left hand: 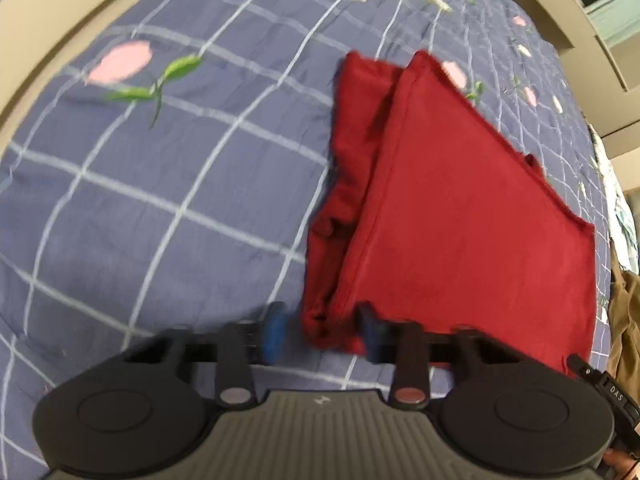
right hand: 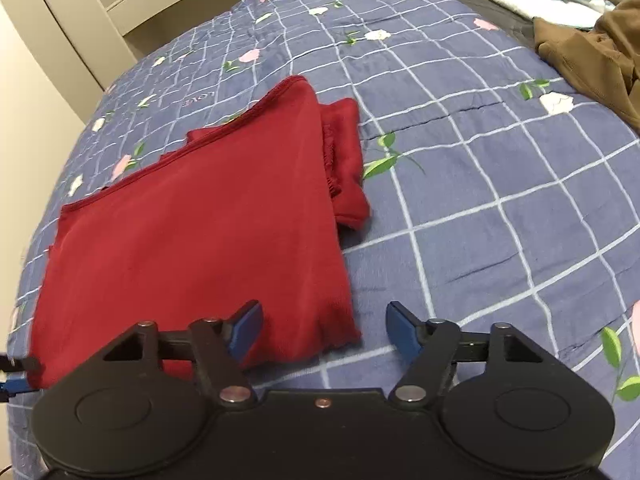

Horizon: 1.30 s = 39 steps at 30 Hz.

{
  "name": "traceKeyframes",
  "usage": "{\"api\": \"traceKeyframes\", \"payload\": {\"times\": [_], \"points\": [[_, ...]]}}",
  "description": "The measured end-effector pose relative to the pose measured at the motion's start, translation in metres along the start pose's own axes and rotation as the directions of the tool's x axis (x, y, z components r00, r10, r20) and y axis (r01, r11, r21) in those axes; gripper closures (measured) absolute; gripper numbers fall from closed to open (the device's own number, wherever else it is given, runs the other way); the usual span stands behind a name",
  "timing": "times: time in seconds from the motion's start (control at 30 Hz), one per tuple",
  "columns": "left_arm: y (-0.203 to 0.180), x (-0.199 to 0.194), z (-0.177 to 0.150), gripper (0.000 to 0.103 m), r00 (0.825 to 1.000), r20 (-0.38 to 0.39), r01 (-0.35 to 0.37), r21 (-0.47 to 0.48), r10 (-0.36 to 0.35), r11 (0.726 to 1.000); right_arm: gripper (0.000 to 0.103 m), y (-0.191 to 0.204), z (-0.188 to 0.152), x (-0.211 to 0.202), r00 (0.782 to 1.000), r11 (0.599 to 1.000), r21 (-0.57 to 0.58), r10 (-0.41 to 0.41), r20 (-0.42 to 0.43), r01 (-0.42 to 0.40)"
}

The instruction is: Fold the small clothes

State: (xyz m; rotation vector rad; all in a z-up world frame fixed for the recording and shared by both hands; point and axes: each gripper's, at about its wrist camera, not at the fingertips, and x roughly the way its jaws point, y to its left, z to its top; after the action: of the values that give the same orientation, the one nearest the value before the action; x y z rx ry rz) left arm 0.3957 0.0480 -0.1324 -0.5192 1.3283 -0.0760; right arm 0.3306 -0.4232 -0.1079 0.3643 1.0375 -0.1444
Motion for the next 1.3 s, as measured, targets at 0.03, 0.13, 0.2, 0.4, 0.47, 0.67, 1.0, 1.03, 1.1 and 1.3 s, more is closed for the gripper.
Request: {"api": "traceKeyframes", "payload": {"times": [0.03,0.13,0.2,0.4,0.47,0.67,1.0,1.03,1.1,1.3], "points": [[0.0,-0.001,-0.001,0.064,1.0,0.004,0.004,-0.006,-0.004,1.0,0.033,0.002,0.002,-0.001,1.0,1.0,-0.008,-0.009,0.012,0.009],[-0.001,-0.002,-0.005,0.06,1.0,0.006,-0.003,-0.001,0.003,1.0,0.033,0.007,0.01,-0.003,0.998,0.998,-0.053,-0.025,0.063,0.029],[-0.001,-0.003,-0.005,0.054,1.0,0.011,-0.005,-0.006,0.005,1.0,0.033,0.012,0.021,0.0,0.996,0.994,-0.102,-0.02,0.09,0.03],[-0.002,-0.005,-0.008,0.054,1.0,0.021,-0.007,0.0,0.007,1.0,0.04,0.029,0.073,0.034,0.989,0.972,-0.234,0.001,0.145,0.033],[-0.003,-0.005,-0.009,0.054,1.0,0.023,-0.008,-0.003,0.008,1.0,0.041,0.037,0.093,0.046,0.988,0.959,-0.28,0.009,0.157,0.035],[-0.002,-0.003,-0.01,0.054,0.999,0.041,0.002,-0.03,-0.001,1.0,0.07,0.049,0.143,0.088,0.995,0.942,-0.333,-0.001,0.102,0.035],[-0.007,-0.001,-0.009,0.054,0.999,0.05,0.015,-0.032,-0.013,0.999,0.102,0.06,0.166,0.087,0.989,0.909,-0.414,0.014,0.15,0.05],[-0.007,-0.001,-0.009,0.054,0.999,0.05,0.014,-0.031,-0.012,0.999,0.102,0.063,0.168,0.09,0.989,0.905,-0.422,0.009,0.149,0.055],[-0.007,0.0,-0.008,0.054,0.999,0.049,0.015,-0.033,-0.013,0.999,0.102,0.067,0.167,0.099,0.991,0.892,-0.446,-0.018,0.134,0.076],[-0.007,-0.007,-0.007,0.036,0.997,0.067,0.035,-0.024,-0.033,0.999,0.074,0.071,0.152,0.093,0.982,0.878,-0.453,-0.086,0.171,0.156]]}}
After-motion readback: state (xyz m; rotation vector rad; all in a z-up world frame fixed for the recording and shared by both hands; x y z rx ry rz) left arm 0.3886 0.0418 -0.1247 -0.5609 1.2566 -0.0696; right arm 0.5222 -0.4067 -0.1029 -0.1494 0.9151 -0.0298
